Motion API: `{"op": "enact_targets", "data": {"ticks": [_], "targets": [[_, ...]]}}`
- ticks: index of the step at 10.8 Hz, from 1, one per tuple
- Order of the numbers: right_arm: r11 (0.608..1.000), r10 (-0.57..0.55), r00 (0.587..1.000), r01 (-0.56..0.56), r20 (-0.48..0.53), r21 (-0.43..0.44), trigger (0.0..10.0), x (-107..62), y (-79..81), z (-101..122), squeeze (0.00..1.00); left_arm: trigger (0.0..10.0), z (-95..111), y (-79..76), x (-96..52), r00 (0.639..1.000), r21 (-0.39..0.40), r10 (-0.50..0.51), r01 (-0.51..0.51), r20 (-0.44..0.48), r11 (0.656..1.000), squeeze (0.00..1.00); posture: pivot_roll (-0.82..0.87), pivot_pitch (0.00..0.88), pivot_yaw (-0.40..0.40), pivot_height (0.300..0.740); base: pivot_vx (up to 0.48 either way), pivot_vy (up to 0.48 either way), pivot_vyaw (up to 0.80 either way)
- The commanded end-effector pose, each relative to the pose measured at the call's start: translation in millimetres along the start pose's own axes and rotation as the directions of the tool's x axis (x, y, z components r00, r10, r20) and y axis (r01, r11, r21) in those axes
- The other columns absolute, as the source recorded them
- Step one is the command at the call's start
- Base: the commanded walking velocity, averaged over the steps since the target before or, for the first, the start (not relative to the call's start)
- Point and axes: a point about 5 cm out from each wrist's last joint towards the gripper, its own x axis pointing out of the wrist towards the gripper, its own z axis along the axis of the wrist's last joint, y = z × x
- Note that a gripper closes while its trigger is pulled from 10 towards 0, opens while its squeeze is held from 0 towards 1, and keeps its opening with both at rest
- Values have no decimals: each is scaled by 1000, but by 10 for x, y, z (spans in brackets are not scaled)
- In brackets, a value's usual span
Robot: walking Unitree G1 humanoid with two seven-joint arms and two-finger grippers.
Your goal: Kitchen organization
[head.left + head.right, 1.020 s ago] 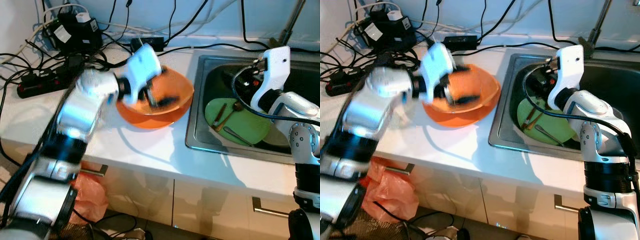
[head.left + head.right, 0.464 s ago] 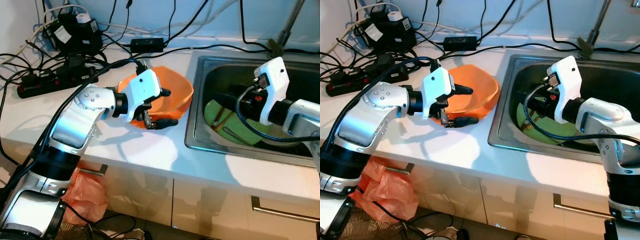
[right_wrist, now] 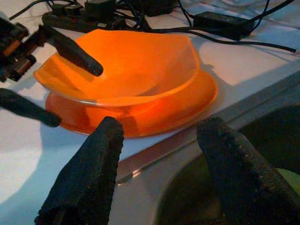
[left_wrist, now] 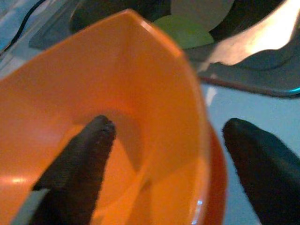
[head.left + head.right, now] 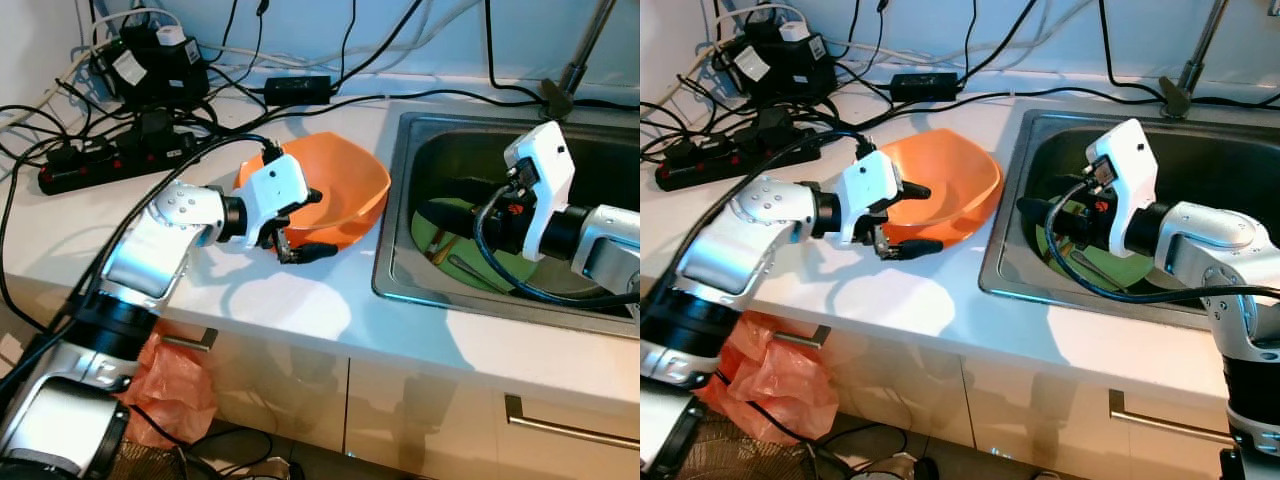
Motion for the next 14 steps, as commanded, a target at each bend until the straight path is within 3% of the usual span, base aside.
{"op": "enact_targets", "data": {"ticks": [1, 3, 8, 14], "targets": [[999, 39, 999, -39, -6, -2, 10000, 6, 70, 1, 0, 0, 15, 94, -40, 999, 6, 46, -46, 21, 999, 0, 1, 57, 76, 740, 0, 0, 0], [998, 65, 998, -65, 0, 17, 10000, -4, 102, -3, 0, 0, 25, 129, -19, 996, 14, 66, -67, 57, 998, 0, -1, 57, 76, 740, 0, 0, 0], [995, 93, 996, -93, -11, 29, 10000, -26, 141, -28, 0, 0, -79, 98, 53, 998, 60, 47, -49, 40, 997, 0, -6, 56, 73, 740, 0, 0, 0], [993, 104, 994, -103, -19, 56, 10000, -5, 167, -81, 0, 0, -180, 77, 99, 999, 193, 52, -49, -10, 980, 0, -8, 52, 73, 740, 0, 0, 0]]}}
